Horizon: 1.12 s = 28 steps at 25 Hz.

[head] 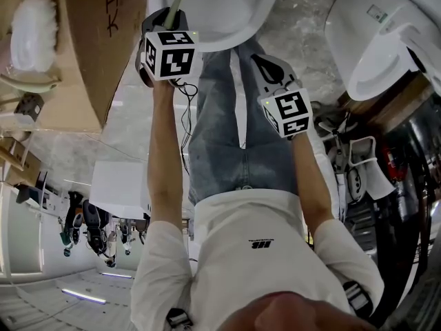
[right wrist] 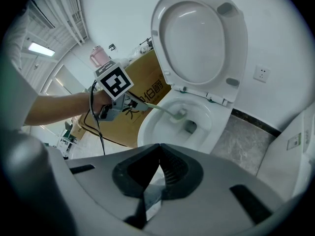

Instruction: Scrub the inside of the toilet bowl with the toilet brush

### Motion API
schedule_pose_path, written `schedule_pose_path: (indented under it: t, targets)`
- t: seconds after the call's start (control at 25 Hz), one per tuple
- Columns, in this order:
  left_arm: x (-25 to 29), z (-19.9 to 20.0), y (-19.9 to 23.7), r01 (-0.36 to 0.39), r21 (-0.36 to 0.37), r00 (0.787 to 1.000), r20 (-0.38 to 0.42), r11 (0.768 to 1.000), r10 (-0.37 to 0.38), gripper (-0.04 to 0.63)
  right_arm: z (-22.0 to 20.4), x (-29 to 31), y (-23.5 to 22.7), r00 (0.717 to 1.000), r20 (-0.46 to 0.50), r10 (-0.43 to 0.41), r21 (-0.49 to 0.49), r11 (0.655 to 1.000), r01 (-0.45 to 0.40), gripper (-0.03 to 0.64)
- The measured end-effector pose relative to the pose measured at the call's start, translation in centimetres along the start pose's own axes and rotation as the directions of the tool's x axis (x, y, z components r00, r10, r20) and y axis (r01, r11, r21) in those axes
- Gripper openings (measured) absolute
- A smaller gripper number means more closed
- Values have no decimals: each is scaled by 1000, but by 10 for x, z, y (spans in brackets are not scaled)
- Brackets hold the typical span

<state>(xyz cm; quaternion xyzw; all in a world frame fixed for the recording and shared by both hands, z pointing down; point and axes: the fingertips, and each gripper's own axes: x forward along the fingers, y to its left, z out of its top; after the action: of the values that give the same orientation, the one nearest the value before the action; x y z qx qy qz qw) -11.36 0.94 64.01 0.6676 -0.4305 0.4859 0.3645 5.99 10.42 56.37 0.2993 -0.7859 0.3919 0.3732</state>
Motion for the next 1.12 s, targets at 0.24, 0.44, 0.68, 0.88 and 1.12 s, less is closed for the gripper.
schedule_pose_path:
  t: [0.24,0.44,0.68,0.88,1.12]
  targets:
    - [-9,-15,6,-21,10,1000,-7,1000,21,103,-5,-1,4,1000,1,2,-7,1000,-2,-5]
    - [-12,-27,3,-25,34,999,-22,999,26,103,-8,-2,6,1000,1,4,-11,1000,-4,-5]
    - [-16,-45,-3,-25,68,998,-51,997,29,102,-12,-4,8,1000,1,6,-14,1000,-6,-5]
    - [-18,-62,-5,-32,89,996,-82,996,39,101,-15,-6,6,1000,1,2,-15,1000,-2,-5]
    - [-23,-82,-8,-32,87,993,-110,996,41,101,-19,-5,10,1000,1,7,-16,1000,-7,-5]
